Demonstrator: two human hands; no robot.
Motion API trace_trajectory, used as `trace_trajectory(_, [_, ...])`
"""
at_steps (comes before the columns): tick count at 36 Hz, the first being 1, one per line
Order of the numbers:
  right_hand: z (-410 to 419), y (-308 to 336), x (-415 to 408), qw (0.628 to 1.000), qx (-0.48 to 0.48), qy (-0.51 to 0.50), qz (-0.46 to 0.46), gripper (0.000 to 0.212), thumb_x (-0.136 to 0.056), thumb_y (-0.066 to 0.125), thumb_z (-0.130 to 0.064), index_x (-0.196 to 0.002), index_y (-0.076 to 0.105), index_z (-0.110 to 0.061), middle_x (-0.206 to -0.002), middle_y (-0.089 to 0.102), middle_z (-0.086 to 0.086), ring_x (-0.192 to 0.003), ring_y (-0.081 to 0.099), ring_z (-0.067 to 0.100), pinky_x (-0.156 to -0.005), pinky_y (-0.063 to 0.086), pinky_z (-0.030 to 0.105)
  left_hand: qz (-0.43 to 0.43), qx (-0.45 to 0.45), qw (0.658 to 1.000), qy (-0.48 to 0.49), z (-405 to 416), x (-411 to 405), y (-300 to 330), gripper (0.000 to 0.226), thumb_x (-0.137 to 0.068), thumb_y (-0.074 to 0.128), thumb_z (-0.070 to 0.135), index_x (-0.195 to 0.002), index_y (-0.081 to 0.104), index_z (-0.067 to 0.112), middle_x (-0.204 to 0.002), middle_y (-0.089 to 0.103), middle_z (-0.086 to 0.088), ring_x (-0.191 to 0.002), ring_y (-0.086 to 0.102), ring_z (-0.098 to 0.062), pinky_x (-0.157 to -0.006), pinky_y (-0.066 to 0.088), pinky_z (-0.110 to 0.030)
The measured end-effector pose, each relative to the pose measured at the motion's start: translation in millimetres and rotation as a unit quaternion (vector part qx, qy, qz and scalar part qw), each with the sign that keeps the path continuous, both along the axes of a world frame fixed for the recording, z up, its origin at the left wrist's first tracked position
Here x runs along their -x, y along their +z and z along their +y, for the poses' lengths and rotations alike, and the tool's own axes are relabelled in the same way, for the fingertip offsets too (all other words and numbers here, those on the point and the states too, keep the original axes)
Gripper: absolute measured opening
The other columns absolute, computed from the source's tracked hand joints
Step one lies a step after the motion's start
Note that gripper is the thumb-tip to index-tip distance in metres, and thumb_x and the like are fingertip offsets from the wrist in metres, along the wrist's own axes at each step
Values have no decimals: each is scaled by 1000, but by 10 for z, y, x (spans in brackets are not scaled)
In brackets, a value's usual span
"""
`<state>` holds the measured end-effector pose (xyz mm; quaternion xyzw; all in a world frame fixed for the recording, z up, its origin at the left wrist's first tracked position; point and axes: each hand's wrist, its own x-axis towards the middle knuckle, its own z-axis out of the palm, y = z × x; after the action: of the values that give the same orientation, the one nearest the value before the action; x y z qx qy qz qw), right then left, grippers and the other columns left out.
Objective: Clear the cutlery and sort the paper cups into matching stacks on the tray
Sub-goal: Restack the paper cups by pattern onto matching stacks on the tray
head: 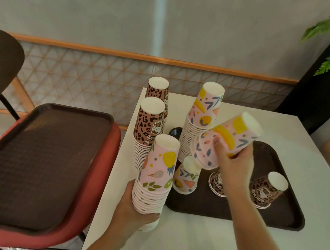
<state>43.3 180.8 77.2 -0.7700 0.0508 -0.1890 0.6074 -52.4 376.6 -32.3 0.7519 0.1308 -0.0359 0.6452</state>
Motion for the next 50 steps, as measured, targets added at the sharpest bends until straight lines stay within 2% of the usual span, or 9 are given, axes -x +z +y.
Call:
trace_trajectory(3, [86, -252, 18, 999, 27, 40, 23, 50, -74, 75, -27, -114, 45, -26, -102, 60, -15, -94, 59, -1, -70, 46, 5, -5, 5, 1000, 0, -1, -1, 27, 82, -54, 87, 0, -122, 46, 22, -114, 62, 4, -106, 59, -14, -86, 51, -30])
trace_trajectory(9, [121, -562, 12, 985, 95, 81, 122, 74, -67, 79, -38, -128, 39, -21, -124, 56, -3, -113, 56, 14, -90, 46, 28, -12, 6, 1000, 9, -31, -9, 85, 81, -53, 87, -2, -121, 48, 21, -112, 63, 6, -104, 61, -13, -82, 50, -26])
trace_trajectory(13, [152, -454, 122, 991, 114, 60, 48, 78, -72, 76, -35, -136, 34, -21, -137, 43, -3, -126, 43, 13, -103, 40, 35, -16, -1, 1000, 4, -68, -19, 120, 82, -53, 88, 1, -121, 47, 20, -113, 63, 5, -105, 60, -13, -85, 50, -27])
trace_trajectory(18, [309, -76, 358, 982, 69, 173, -25, 63, -72, 65, -52, -126, 36, -37, -126, 51, -19, -117, 50, -3, -93, 43, 15, -29, -14, 999, -1, -126, -32, 150, 84, -52, 89, 3, -121, 46, 22, -112, 62, 8, -104, 59, -9, -79, 50, -16])
trace_trajectory(23, [425, 8, 461, 957, 84, 273, 50, 51, -74, 76, -25, -107, 42, -43, -101, 59, -27, -91, 56, -19, -72, 44, 1, -49, -7, 999, -16, -185, -31, 195, 86, -52, 88, 2, -121, 45, 31, -110, 62, 13, -101, 60, -2, -78, 52, -13])
trace_trajectory(35, [364, 73, 396, 980, 36, 195, 15, 38, -76, 74, -19, -101, 51, -34, -95, 64, -22, -85, 62, -13, -70, 48, 6, -66, -25, 997, -35, -175, -15, 168, 87, -35, 83, 37, -113, 43, 37, -118, 57, 13, -110, 56, -3, -92, 49, -17])
trace_trajectory(38, [340, 99, 336, 987, 21, 159, 11, 34, -76, 72, -23, -103, 54, -29, -94, 65, -21, -87, 63, -9, -75, 53, 14, -64, -37, 997, -36, -161, -12, 141, 91, -38, 87, 29, -117, 43, 31, -120, 58, 5, -112, 56, -11, -97, 49, -31])
trace_trajectory(43, [247, 237, 218, 996, -71, 52, -29, 20, -82, 67, -23, -98, 57, -20, -95, 67, -8, -87, 65, 5, -75, 52, 25, -56, -31, 998, -20, -108, -11, 104, 85, -38, 85, 29, -112, 44, 35, -118, 59, 4, -110, 57, -11, -92, 49, -24])
trace_trajectory(50, [148, 57, 89, 998, 31, 3, -61, 43, -78, 72, -19, -113, 51, -8, -99, 63, -6, -82, 57, -17, -66, 42, 0, -63, -24, 998, -7, -31, -46, 82, 76, -53, 87, -3, -104, 45, 34, -110, 60, 11, -99, 58, 2, -74, 48, -5])
